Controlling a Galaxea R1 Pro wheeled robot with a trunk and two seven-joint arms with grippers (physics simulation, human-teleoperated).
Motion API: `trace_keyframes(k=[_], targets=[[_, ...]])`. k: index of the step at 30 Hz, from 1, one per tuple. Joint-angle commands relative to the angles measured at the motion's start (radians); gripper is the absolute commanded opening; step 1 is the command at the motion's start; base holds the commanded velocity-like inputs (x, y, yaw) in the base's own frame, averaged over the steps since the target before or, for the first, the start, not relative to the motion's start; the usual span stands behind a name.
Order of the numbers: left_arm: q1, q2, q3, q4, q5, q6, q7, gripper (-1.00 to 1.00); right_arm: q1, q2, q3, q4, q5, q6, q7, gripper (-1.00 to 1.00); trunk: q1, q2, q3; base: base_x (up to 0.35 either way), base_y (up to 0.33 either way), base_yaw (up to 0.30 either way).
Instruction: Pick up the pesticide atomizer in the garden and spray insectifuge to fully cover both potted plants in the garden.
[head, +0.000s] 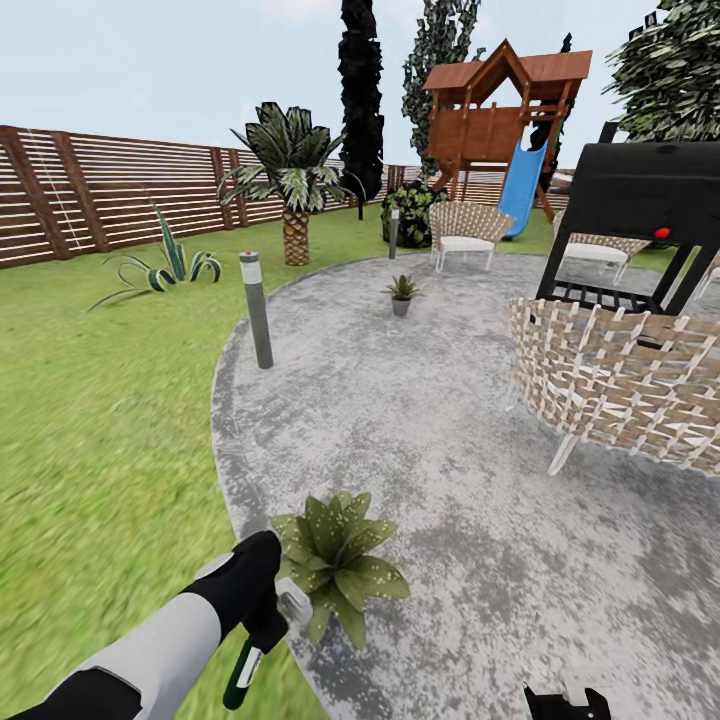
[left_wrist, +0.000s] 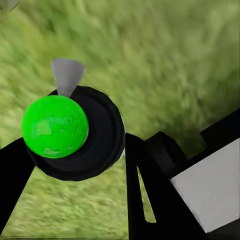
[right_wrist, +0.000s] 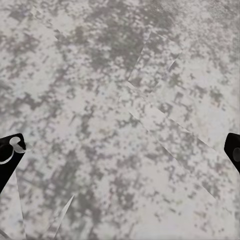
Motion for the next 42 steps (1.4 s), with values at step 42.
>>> trace_keyframes(k=[42], targets=[[0.027, -0.025, 0.026, -0.007, 0.041, 0.003, 0.096, -1.00, -0.001, 0.002, -0.007, 0.001, 0.004, -0.003, 0.006, 1.00, 0.000, 0.000, -0.001, 0.000, -0.147, 0.152]])
